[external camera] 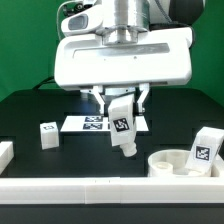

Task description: Assemble stool

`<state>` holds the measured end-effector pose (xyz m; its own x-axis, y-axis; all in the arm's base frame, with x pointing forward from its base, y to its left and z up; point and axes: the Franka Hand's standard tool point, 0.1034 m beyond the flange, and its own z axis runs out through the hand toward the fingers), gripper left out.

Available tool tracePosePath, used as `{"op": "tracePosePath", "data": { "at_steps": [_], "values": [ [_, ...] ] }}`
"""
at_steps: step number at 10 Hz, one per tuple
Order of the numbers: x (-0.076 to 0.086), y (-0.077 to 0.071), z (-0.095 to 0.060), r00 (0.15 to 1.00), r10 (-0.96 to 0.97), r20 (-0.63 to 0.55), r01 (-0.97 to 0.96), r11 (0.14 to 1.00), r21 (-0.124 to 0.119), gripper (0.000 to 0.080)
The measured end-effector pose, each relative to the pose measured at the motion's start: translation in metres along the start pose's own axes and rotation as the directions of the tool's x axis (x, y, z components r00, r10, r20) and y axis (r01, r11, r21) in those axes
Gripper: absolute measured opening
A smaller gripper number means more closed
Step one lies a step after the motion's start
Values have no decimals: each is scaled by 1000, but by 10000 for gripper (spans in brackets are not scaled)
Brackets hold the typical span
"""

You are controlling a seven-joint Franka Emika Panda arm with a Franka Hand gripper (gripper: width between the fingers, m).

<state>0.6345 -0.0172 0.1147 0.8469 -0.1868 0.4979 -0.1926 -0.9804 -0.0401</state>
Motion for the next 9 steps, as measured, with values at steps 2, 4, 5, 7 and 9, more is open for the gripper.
{"op": "tracePosePath", "data": {
  "at_steps": [2, 4, 5, 7, 9],
  "values": [
    [2, 2, 2, 985, -173, 9, 173, 985, -1, 327],
    [-9, -37, 4, 983, -176, 47, 176, 984, 22, 327],
    [-20, -45, 7, 978, -208, 5, 208, 978, 2, 327],
    [-24, -43, 9, 977, -212, 12, 212, 977, -1, 327],
    [-24, -46, 8, 968, -250, 11, 250, 968, 1, 327]
  ]
}}
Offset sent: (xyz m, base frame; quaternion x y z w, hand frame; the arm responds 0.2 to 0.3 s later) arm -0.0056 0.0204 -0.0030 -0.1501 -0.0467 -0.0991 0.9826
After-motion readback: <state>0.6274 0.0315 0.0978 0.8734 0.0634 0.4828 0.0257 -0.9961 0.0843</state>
